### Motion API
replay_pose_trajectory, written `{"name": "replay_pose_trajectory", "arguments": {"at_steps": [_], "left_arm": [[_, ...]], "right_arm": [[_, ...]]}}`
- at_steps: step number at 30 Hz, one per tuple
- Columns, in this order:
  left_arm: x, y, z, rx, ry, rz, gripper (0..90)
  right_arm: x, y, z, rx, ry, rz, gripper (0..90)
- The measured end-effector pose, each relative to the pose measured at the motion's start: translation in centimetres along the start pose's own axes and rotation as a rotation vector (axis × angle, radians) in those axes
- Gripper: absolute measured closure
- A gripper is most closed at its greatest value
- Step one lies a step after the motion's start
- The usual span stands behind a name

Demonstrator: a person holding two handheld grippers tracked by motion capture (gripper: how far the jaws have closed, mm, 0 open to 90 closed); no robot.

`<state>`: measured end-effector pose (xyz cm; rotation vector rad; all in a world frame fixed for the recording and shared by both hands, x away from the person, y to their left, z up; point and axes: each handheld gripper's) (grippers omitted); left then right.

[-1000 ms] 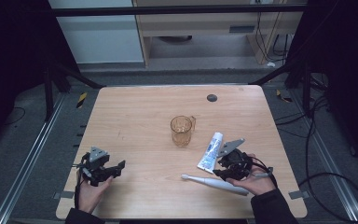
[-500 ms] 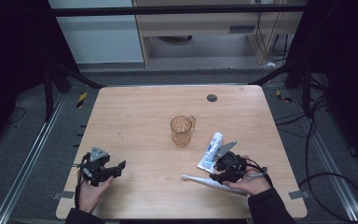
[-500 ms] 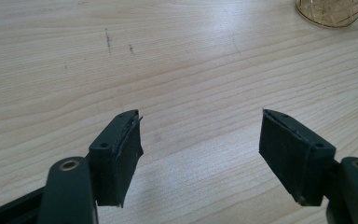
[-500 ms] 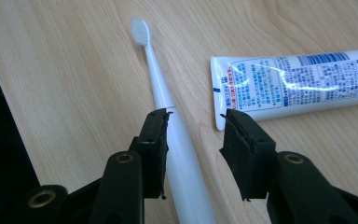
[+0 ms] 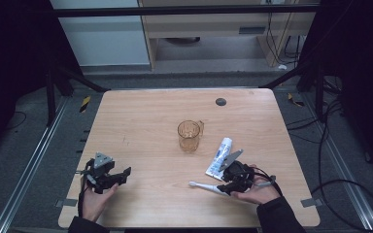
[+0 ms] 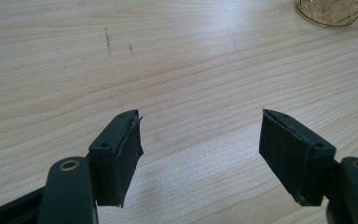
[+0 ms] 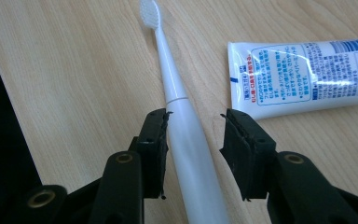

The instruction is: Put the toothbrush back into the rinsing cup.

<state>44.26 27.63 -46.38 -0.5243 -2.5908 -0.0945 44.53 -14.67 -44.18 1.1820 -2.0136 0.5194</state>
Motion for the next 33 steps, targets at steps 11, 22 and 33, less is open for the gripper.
{"name": "replay_pose_trajectory", "arguments": {"at_steps": [11, 22, 33], "left_arm": [[-0.1, 0.0, 0.0, -0.003, 0.003, 0.001, 29.2], [-0.1, 0.0, 0.0, -0.005, 0.005, 0.001, 29.2], [-0.1, 0.0, 0.0, -0.006, 0.007, 0.0, 29.3]], "right_arm": [[-0.8, 0.0, 0.4, 0.006, 0.028, -0.021, 58.8], [-1.6, -0.1, 0.5, 0.016, 0.06, -0.037, 58.7], [-2.5, -0.1, 0.7, 0.025, 0.099, -0.047, 59.4]]}}
Point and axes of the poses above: each handheld gripper's, and its own axes: x roughly backward along the jaws, z roughly out of its underside, y roughly to its left, and after that the axes turned 12 degrees about -y, right-handed
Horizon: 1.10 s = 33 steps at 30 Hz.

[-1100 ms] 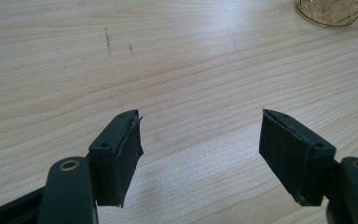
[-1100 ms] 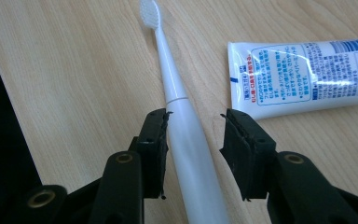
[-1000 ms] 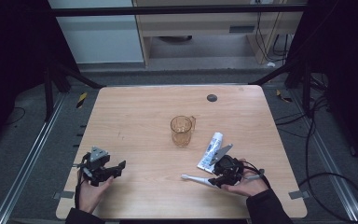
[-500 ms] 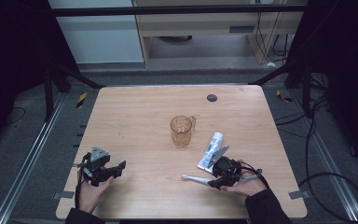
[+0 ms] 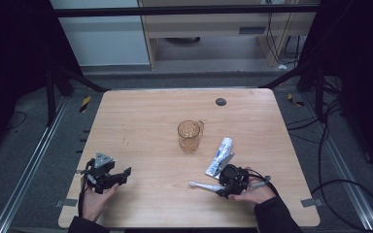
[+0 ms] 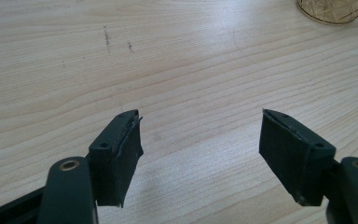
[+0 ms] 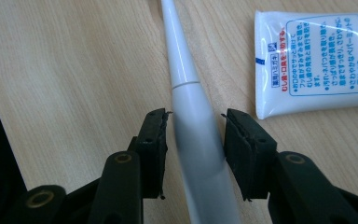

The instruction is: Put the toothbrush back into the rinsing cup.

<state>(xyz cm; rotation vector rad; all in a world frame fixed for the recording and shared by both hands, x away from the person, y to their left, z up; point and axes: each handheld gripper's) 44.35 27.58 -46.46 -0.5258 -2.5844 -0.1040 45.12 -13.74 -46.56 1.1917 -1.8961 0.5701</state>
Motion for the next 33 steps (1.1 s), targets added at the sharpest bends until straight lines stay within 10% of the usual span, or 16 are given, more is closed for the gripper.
{"name": "replay_pose_trajectory", "arguments": {"at_steps": [33], "left_arm": [[-0.08, 0.01, 0.02, 0.0, 0.005, 0.0, 29.4]], "right_arm": [[-0.68, 0.05, -0.19, -0.017, 0.048, 0.037, 66.9]]}}
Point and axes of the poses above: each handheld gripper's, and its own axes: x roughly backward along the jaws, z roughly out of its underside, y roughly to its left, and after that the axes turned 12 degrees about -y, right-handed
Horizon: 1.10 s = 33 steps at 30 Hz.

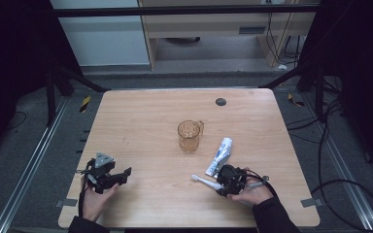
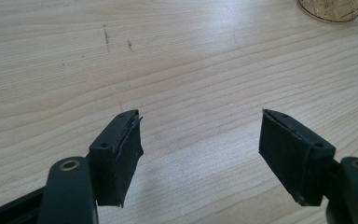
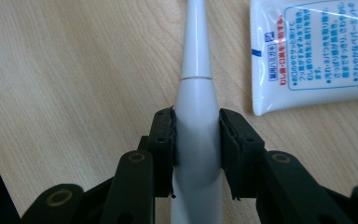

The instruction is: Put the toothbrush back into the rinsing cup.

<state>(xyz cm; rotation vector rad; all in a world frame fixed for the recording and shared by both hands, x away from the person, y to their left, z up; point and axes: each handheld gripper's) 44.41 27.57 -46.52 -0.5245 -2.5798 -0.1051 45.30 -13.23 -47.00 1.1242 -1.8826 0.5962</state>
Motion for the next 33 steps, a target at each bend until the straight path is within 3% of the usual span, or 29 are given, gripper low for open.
{"name": "replay_pose_trajectory", "arguments": {"at_steps": [10, 11, 24, 29, 33], "left_arm": [[0.0, 0.0, 0.0, 0.001, -0.001, -0.001, 29.4], [0.0, 0.0, 0.0, 0.001, 0.0, -0.001, 29.4], [0.0, -0.1, 0.0, 0.001, -0.001, 0.0, 29.3], [0.0, -0.1, 0.0, 0.002, -0.002, 0.0, 29.3], [0.0, -0.1, -0.1, 0.002, -0.006, -0.002, 29.3]], "right_arm": [[1.8, -0.5, -0.3, -0.051, -0.093, 0.02, 67.2], [2.3, -0.6, -0.4, -0.06, -0.124, 0.021, 67.2], [5.3, -1.5, -0.3, -0.136, -0.293, 0.077, 67.4], [6.7, -1.8, -0.3, -0.157, -0.385, 0.119, 67.4], [7.7, -2.0, -0.3, -0.181, -0.49, 0.146, 67.3]]}}
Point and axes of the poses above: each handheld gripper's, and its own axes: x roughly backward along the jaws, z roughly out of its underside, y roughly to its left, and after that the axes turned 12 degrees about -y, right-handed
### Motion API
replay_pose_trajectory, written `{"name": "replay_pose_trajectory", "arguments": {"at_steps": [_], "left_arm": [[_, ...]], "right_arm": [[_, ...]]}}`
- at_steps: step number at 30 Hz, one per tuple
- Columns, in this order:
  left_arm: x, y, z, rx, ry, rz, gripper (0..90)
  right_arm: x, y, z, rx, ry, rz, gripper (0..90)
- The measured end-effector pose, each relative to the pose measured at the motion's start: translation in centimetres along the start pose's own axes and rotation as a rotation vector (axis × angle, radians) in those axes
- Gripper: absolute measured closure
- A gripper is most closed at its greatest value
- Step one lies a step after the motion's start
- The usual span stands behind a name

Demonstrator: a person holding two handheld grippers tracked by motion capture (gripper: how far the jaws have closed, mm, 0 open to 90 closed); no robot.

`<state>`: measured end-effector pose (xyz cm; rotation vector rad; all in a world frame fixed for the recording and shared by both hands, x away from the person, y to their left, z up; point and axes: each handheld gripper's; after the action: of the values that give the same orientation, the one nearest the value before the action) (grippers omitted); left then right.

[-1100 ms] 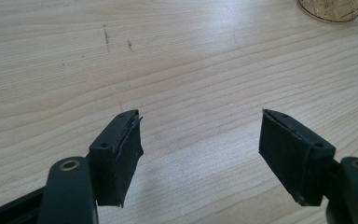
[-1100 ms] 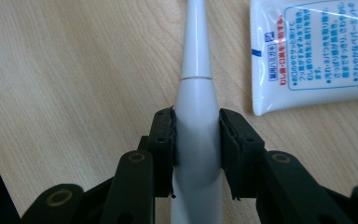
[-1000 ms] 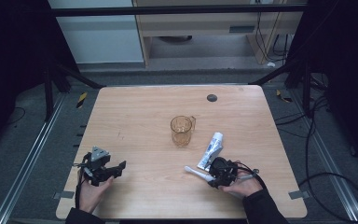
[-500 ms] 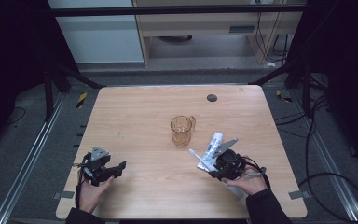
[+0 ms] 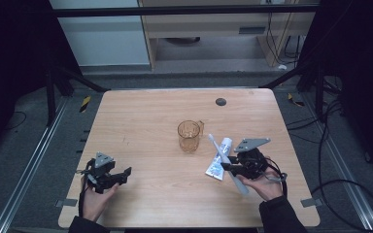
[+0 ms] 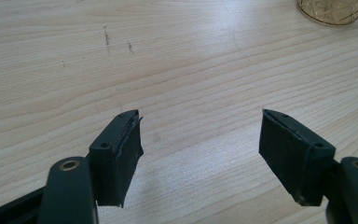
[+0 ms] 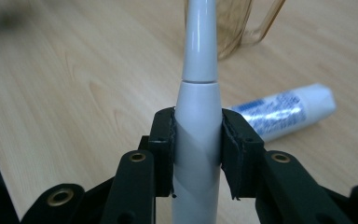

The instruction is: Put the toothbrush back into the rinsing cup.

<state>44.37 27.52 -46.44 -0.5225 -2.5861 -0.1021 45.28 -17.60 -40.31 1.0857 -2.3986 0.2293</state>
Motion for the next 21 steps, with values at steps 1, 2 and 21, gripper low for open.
{"name": "replay_pose_trajectory", "arguments": {"at_steps": [1, 2, 21], "left_arm": [[0.0, 0.0, 0.0, -0.001, 0.0, -0.001, 29.3], [0.0, 0.0, 0.0, -0.001, -0.001, -0.002, 29.3], [0.1, 0.2, 0.0, 0.002, -0.021, -0.024, 29.9]], "right_arm": [[0.2, -0.1, -0.2, -0.019, -0.037, 0.005, 67.3], [0.4, -0.2, -0.2, -0.027, -0.061, 0.008, 67.3], [0.4, -0.6, -3.3, -0.143, -0.403, 0.168, 67.3]]}}
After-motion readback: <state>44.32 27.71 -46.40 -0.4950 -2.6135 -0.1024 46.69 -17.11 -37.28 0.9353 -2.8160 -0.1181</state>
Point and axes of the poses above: each handheld gripper's, and its own axes: x roughly backward along the jaws, z roughly out of its underside, y roughly to its left, and after that the axes turned 12 degrees about -y, right-handed
